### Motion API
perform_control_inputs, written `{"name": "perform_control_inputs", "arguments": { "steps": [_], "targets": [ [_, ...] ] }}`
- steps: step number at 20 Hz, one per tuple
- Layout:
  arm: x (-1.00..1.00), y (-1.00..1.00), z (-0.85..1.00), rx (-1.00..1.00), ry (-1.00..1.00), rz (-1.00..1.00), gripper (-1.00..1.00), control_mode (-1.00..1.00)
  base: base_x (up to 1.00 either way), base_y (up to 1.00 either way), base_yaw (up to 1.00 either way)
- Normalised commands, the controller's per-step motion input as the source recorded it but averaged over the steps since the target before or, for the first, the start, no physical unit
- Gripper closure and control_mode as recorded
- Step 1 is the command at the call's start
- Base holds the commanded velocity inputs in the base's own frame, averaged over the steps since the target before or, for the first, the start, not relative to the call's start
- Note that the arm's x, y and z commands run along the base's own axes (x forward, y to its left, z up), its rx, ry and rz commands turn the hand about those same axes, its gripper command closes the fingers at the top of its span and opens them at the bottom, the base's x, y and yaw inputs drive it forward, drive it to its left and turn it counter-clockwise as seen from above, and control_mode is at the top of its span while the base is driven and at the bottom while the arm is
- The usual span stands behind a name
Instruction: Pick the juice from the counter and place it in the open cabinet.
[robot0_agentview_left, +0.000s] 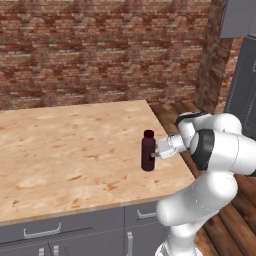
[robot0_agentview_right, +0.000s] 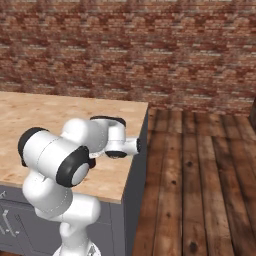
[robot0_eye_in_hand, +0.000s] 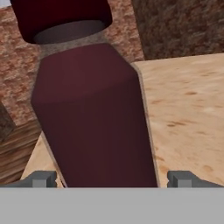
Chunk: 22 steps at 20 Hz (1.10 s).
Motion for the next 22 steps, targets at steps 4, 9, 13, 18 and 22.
{"name": "perform_control_inputs", "arguments": {
  "steps": [4,9,13,18,22],
  "targets": [
    [0.00,0.10,0.00,0.00,0.00,0.00,-1.00,-1.00,0.00,0.00,0.00],
    [-0.02,0.15,0.00,0.00,0.00,0.00,-1.00,-1.00,0.00,0.00,0.00],
    [-0.03,0.21,0.00,0.00,0.00,0.00,-1.00,-1.00,0.00,0.00,0.00],
    [-0.02,0.25,0.00,0.00,0.00,0.00,-1.00,-1.00,0.00,0.00,0.00],
    [-0.01,0.27,-0.01,0.00,0.00,0.00,-1.00,-1.00,0.00,0.00,0.00]
  ]
}}
